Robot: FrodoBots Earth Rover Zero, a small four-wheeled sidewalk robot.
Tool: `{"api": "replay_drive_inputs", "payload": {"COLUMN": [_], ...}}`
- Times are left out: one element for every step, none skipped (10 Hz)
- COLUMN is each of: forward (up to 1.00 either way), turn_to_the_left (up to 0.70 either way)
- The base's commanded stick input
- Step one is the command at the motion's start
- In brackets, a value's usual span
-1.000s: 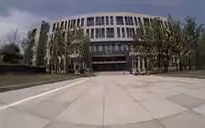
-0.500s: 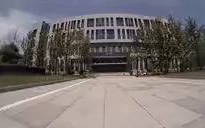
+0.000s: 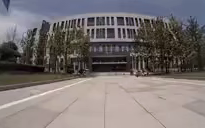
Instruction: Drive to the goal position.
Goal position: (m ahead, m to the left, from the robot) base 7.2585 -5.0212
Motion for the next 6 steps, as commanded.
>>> {"api": "replay_drive_inputs", "payload": {"forward": [0.5, 0.5, 0.5, 0.5, 0.5, 0.5], "turn_to_the_left": [0.01, 0.01, 0.01, 0.01, 0.01, 0.01]}}
